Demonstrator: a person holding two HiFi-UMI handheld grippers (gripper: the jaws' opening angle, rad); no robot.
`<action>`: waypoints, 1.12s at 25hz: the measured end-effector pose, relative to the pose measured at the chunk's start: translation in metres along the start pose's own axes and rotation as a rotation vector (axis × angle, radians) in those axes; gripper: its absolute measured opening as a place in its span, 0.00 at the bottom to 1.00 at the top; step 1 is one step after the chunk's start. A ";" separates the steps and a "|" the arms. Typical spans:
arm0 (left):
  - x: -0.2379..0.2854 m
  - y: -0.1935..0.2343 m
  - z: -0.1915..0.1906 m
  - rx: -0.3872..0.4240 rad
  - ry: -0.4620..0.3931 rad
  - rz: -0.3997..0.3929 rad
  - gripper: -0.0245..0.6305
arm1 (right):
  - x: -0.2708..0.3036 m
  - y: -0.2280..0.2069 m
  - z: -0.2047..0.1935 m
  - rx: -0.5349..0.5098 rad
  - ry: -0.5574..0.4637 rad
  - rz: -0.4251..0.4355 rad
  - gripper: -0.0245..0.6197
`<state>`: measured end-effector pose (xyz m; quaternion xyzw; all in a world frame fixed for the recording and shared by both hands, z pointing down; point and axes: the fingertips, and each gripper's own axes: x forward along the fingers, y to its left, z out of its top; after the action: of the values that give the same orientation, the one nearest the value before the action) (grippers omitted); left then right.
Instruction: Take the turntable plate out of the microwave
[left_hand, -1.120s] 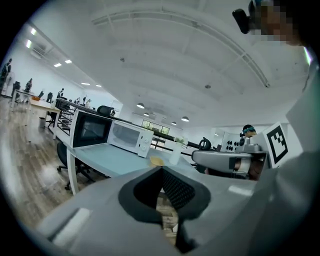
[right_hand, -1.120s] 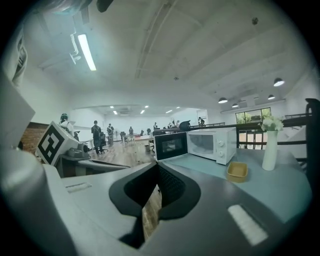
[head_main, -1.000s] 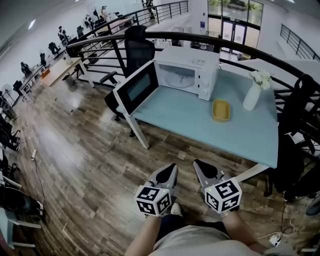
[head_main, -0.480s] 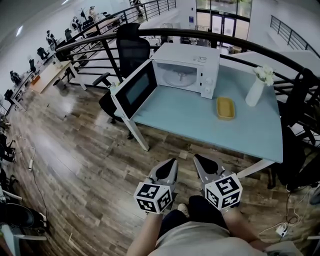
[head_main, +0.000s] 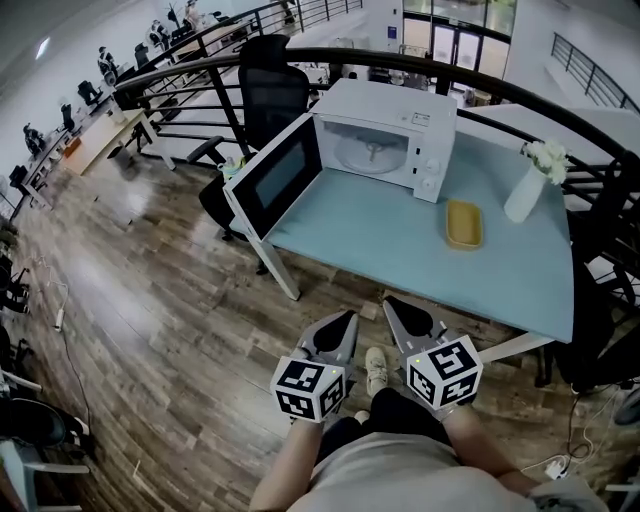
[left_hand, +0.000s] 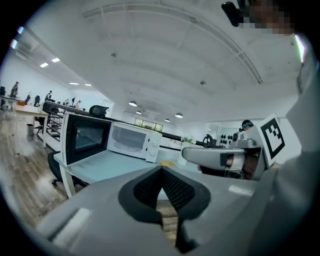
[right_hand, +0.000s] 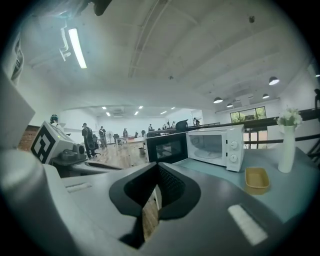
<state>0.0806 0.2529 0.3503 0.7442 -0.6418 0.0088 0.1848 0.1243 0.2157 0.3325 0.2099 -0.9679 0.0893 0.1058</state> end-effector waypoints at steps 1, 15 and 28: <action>0.007 0.005 0.004 0.002 -0.003 0.001 0.04 | 0.008 -0.006 0.000 -0.003 0.004 -0.001 0.08; 0.119 0.095 0.050 -0.029 0.027 0.052 0.04 | 0.123 -0.105 0.026 -0.049 0.064 0.014 0.08; 0.207 0.125 0.068 -0.068 0.030 0.080 0.04 | 0.172 -0.170 0.035 -0.056 0.071 0.053 0.08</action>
<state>-0.0180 0.0229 0.3722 0.7111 -0.6680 0.0057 0.2192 0.0379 -0.0112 0.3622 0.1779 -0.9708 0.0722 0.1437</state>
